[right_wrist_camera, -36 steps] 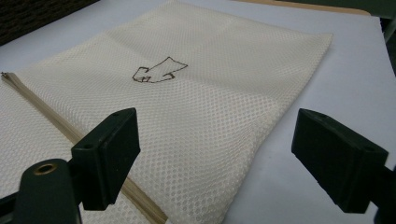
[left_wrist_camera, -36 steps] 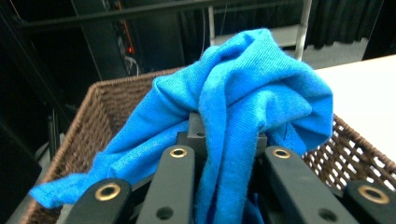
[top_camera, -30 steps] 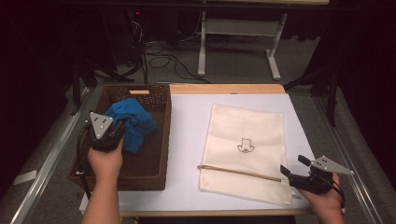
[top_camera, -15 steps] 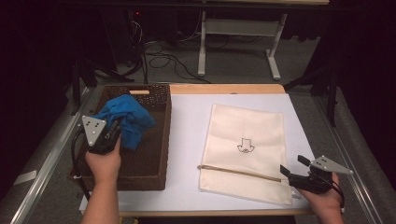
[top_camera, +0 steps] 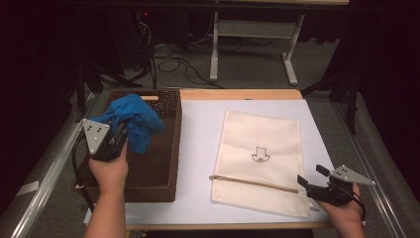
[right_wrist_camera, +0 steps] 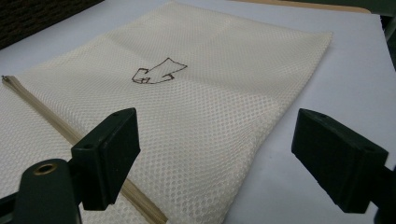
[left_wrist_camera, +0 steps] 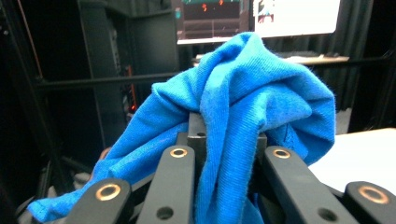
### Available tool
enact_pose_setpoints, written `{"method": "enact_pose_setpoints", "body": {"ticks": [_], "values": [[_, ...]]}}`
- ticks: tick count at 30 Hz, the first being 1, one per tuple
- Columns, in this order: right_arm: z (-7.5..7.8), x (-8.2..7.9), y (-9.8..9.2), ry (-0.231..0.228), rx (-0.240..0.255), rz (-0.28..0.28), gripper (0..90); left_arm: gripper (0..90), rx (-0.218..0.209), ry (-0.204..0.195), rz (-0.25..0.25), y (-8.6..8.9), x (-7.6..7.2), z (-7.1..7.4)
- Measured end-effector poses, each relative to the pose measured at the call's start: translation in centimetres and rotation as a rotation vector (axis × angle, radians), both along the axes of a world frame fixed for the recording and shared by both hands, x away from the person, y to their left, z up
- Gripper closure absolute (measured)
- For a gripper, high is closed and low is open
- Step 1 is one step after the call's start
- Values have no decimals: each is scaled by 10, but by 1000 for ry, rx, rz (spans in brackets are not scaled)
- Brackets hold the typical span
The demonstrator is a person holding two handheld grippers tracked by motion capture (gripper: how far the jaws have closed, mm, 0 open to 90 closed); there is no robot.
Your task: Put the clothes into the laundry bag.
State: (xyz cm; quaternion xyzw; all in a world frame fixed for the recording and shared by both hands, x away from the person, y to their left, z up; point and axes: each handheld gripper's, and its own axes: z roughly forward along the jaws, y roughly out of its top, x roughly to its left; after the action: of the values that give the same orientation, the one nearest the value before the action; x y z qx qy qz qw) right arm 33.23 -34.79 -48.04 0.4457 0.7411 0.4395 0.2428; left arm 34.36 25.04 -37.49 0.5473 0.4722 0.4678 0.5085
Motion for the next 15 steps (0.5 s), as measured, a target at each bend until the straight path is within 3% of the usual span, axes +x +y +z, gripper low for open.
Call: {"method": "enact_pose_setpoints", "body": {"ticks": [6,15], "values": [[0,0,0,2,1,-1,158,799,-11,-54,-37,-13,-7,16],[1,-1,0,1,6,-3,158,799,-22,-80,-79,-27,-10,29]]}}
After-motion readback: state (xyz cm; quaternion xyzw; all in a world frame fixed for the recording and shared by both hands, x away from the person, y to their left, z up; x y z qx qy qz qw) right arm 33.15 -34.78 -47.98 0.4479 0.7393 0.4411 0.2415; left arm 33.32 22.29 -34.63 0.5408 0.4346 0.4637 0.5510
